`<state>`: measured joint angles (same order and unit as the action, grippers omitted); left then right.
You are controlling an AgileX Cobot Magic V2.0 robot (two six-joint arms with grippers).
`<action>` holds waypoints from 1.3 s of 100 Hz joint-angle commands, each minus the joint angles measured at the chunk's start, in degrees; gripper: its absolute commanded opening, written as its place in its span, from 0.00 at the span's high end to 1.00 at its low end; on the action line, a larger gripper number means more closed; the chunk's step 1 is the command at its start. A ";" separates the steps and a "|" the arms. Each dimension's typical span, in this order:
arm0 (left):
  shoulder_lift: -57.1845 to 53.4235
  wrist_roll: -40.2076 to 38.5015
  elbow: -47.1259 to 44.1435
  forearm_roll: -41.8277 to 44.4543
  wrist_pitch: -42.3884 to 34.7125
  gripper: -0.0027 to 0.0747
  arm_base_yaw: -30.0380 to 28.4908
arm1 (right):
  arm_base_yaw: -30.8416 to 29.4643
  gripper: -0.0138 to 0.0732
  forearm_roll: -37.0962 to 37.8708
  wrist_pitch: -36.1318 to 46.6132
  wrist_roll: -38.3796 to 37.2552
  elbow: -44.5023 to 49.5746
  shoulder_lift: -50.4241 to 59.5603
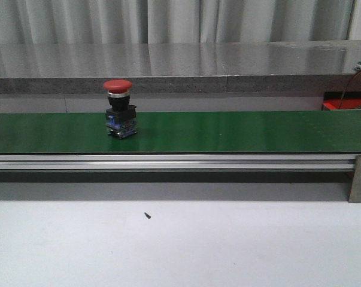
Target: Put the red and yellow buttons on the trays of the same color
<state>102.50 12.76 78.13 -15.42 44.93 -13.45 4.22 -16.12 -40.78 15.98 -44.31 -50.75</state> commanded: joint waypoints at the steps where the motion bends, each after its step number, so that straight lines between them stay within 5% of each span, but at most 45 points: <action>1: -4.54 0.31 1.44 -1.70 -2.59 0.14 1.28 | -0.02 0.92 -0.71 3.32 0.58 -1.43 0.71; 41: -21.45 1.93 -0.75 -2.55 -5.28 0.14 2.49 | -0.02 0.92 -0.71 3.32 0.58 -1.43 0.71; 81: -53.83 4.86 -29.76 -5.39 -17.71 0.17 2.49 | -0.02 0.92 -0.71 3.33 0.58 -1.43 0.71; 101: -68.05 5.25 -41.18 -5.39 -17.85 0.58 2.49 | -0.02 0.90 -0.76 3.18 0.58 -1.43 0.71; 114: -73.22 5.25 -44.48 -5.39 -18.35 0.99 2.49 | -0.02 0.71 -0.82 3.18 0.58 -1.43 0.71; 130: -74.12 5.25 -45.07 -5.39 -18.89 0.99 2.49 | -0.02 0.29 -1.12 4.46 0.62 -1.66 0.51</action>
<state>28.29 17.98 31.65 -19.45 30.84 -11.23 4.22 -16.12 -40.55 15.98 -44.31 -50.75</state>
